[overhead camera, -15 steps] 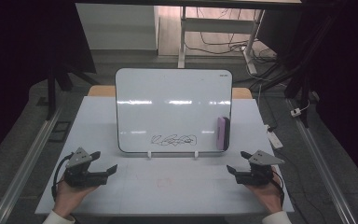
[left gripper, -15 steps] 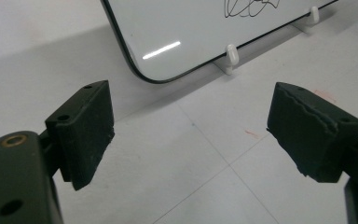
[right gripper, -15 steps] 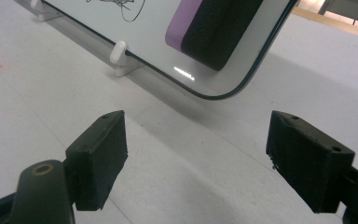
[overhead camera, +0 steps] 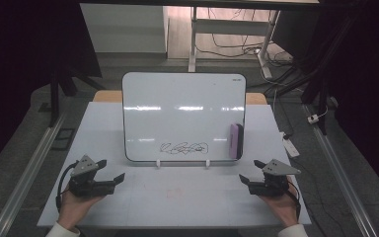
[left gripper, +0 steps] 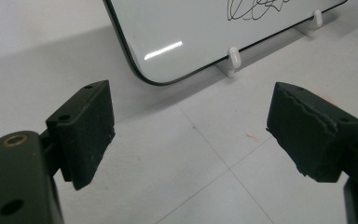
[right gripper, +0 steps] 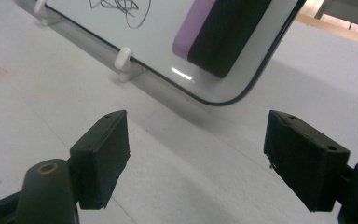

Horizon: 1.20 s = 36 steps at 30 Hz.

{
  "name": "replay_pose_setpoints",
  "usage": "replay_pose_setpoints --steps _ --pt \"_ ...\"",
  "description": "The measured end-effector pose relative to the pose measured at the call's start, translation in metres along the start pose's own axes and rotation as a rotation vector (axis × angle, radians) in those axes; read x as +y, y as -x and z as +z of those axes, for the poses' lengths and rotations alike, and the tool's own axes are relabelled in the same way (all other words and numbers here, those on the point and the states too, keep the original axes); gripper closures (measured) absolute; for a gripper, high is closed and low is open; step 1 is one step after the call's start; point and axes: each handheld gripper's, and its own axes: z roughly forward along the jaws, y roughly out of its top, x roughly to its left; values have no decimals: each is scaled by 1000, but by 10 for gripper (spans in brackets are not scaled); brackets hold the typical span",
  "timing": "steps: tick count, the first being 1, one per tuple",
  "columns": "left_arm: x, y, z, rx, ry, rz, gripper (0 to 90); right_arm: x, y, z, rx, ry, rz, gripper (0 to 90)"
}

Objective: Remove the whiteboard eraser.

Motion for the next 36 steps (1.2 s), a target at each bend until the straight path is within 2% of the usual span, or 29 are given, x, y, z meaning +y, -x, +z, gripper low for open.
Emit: replay_pose_setpoints --steps 9,12,19,25,27,32,36 --pt "-1 0 1 0 -13 3 161 17 -4 -4 5 43 6 225" --pt "-1 2 3 -2 -21 9 162 30 -8 -6 -6 62 4 235" --pt "1 4 7 -5 -33 20 162 49 -10 0 -32 61 9 241" --pt "2 4 7 8 -35 17 162 68 -11 13 -100 33 24 257" --pt "2 4 7 9 -33 21 162 72 -11 19 -138 14 30 264" --pt "1 5 8 10 -38 24 162 78 -8 32 -173 -5 69 287" --pt "-1 5 9 10 -44 22 162 81 -10 39 -210 -16 71 340"
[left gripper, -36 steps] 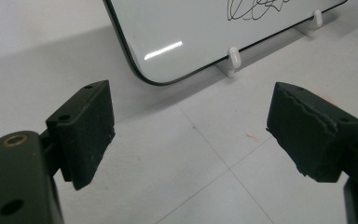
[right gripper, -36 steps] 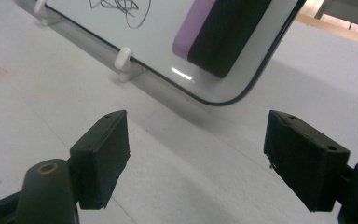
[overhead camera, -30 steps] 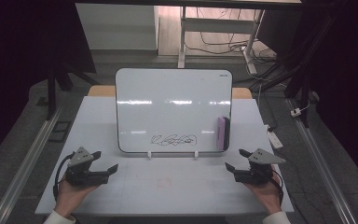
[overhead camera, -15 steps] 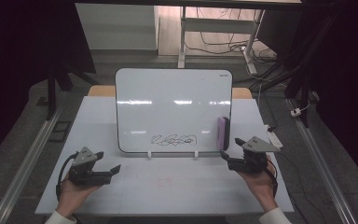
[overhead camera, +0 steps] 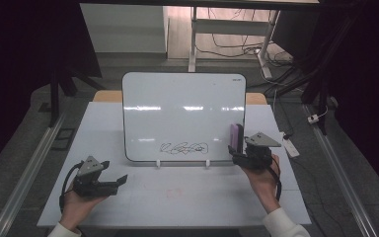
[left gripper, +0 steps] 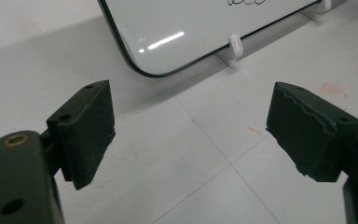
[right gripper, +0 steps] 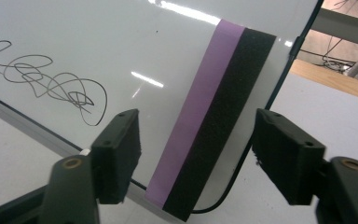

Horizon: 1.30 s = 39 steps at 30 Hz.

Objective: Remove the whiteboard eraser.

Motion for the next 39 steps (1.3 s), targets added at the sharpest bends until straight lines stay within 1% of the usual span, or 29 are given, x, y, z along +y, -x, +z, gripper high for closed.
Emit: replay_pose_setpoints --steps 5,8,14,19,22,23,24,29,39 --pt "0 1 0 1 -1 7 162 0 -5 2 -35 -8 -13 443" --pt "-1 0 1 2 -3 6 162 0 -5 1 -47 -10 -9 486" --pt "-2 0 1 3 -6 8 162 -1 -6 3 -59 -13 11 518" --pt "-2 1 1 3 -3 9 162 1 -9 4 -87 -18 30 548" --pt "-2 1 2 5 -6 10 161 2 -11 4 -105 -21 40 587" --pt "-2 0 2 5 -8 10 161 2 -11 4 -105 -21 40 587" --pt "-2 0 3 3 -10 10 161 2 -12 3 -113 -20 45 610" --pt "-3 0 2 6 -11 12 161 1 -12 2 -108 -11 61 635" --pt "-5 -2 1 9 -7 4 161 -2 -8 -2 -85 9 62 652"
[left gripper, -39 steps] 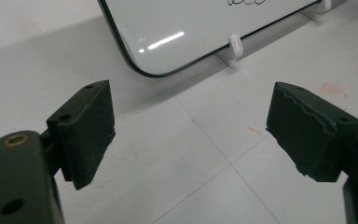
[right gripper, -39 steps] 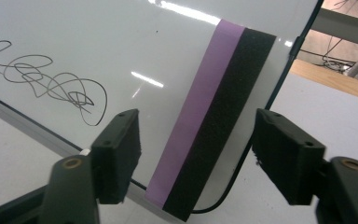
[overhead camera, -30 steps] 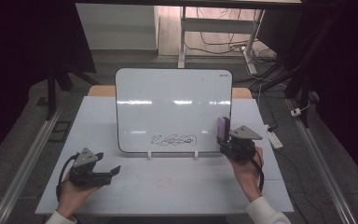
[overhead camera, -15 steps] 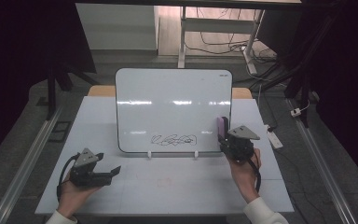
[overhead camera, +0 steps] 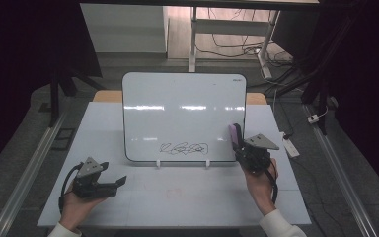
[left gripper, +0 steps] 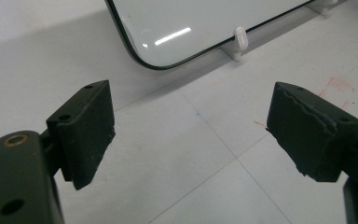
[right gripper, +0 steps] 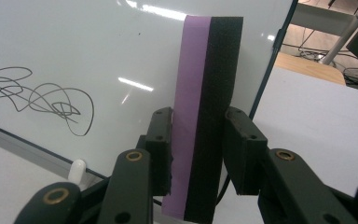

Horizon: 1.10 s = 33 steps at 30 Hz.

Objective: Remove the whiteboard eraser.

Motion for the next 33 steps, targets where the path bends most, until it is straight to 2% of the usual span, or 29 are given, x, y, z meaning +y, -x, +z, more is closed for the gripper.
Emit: replay_pose_setpoints --steps 6,7,9,10,15,27,33 --pt "0 0 1 1 -3 3 161 -2 5 -4 2 19 9 657" --pt "0 0 2 0 -4 0 161 2 7 -10 -5 42 4 658" --pt "0 0 2 0 -4 0 161 4 7 -14 1 48 6 658" --pt "0 1 2 0 -5 2 161 6 9 -19 22 67 19 658" --pt "1 2 4 -6 -8 2 161 5 6 -27 74 95 20 658" --pt "4 2 9 -17 -3 -8 160 0 -10 -28 210 142 9 657" --pt "13 8 7 -57 43 -31 159 -4 -24 -24 273 160 5 656"
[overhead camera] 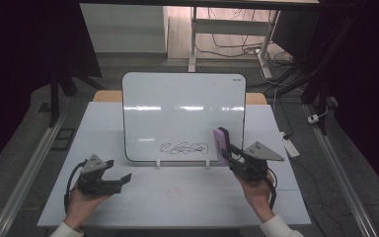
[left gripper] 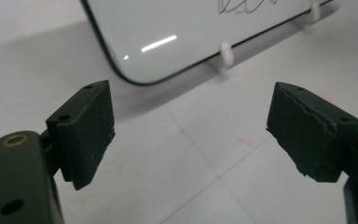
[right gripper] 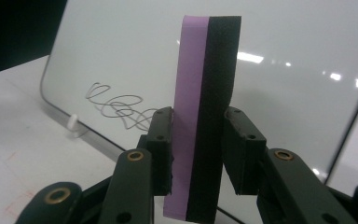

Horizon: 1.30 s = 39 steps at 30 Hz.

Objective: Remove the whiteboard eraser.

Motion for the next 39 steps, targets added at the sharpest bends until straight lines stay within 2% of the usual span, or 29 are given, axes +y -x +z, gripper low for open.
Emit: replay_pose_setpoints --steps 3,5,12,15,18,22,27,31,35,39 --pt "5 4 1 -14 8 -1 157 -3 -7 6 26 5 -1 656" --pt "13 14 2 -30 24 12 155 -6 -13 11 51 2 7 656" --pt "30 30 10 -75 42 17 156 -8 -35 24 119 18 -12 656" --pt "42 37 17 -122 61 0 156 -11 -43 29 141 19 -26 655" --pt "47 40 21 -143 68 -3 157 -13 -48 33 158 15 -35 655" --pt "58 48 32 -171 72 2 157 -16 -53 35 182 15 -30 655" --pt "70 60 46 -220 72 4 156 -17 -59 37 198 17 -46 655" --pt "77 67 55 -243 70 9 155 -19 -63 39 213 17 -58 655" --pt "81 71 64 -283 68 -14 157 -20 -66 39 219 22 -59 656" --pt "84 75 71 -310 66 -19 170 -21 -69 39 234 37 -64 655"
